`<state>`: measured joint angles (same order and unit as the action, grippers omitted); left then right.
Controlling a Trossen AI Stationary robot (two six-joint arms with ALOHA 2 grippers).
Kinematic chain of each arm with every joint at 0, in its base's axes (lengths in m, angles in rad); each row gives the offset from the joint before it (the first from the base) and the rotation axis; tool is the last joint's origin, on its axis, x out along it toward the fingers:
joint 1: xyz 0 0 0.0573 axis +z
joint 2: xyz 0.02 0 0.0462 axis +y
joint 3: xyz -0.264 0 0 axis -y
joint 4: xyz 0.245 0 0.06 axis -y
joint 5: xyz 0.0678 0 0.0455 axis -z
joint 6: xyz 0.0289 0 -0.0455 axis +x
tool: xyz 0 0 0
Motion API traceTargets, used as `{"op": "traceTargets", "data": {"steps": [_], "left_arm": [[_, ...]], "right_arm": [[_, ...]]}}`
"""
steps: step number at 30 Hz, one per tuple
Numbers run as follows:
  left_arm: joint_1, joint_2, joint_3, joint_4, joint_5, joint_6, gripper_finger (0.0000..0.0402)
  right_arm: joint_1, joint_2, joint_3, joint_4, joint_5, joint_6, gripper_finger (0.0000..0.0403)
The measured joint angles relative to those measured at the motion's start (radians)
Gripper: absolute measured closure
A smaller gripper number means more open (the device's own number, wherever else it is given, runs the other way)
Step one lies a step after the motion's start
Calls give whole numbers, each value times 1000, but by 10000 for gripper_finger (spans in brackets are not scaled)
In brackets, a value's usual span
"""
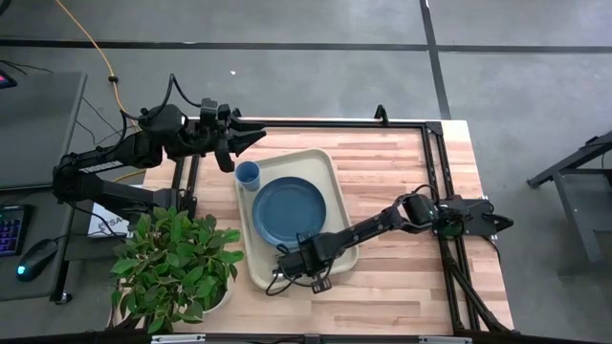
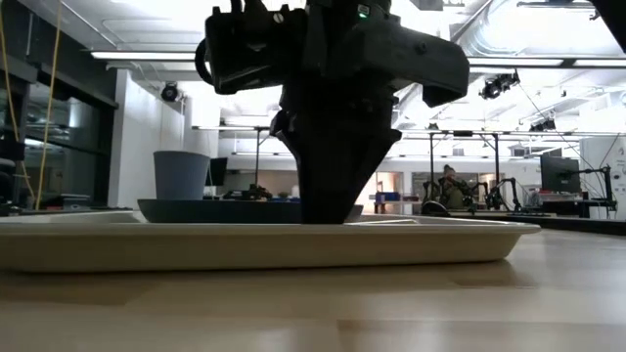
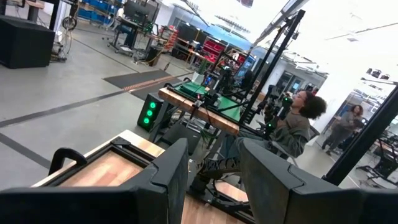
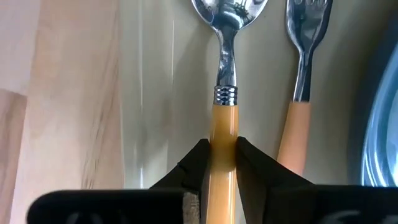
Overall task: Pick and place plate/cup/fork/spoon on tray
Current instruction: Put the yellow spoon on the white serving tray to the left of the orange fork
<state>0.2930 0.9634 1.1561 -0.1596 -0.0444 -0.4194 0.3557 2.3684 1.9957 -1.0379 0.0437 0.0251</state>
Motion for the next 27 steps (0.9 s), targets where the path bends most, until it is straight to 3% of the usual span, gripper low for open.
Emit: {"op": "traceTargets", "data": {"steps": [27], "left_arm": [[0,0,0,0,0,3,273]], "right_arm": [[0,0,-2,3,-44,1,342]]}}
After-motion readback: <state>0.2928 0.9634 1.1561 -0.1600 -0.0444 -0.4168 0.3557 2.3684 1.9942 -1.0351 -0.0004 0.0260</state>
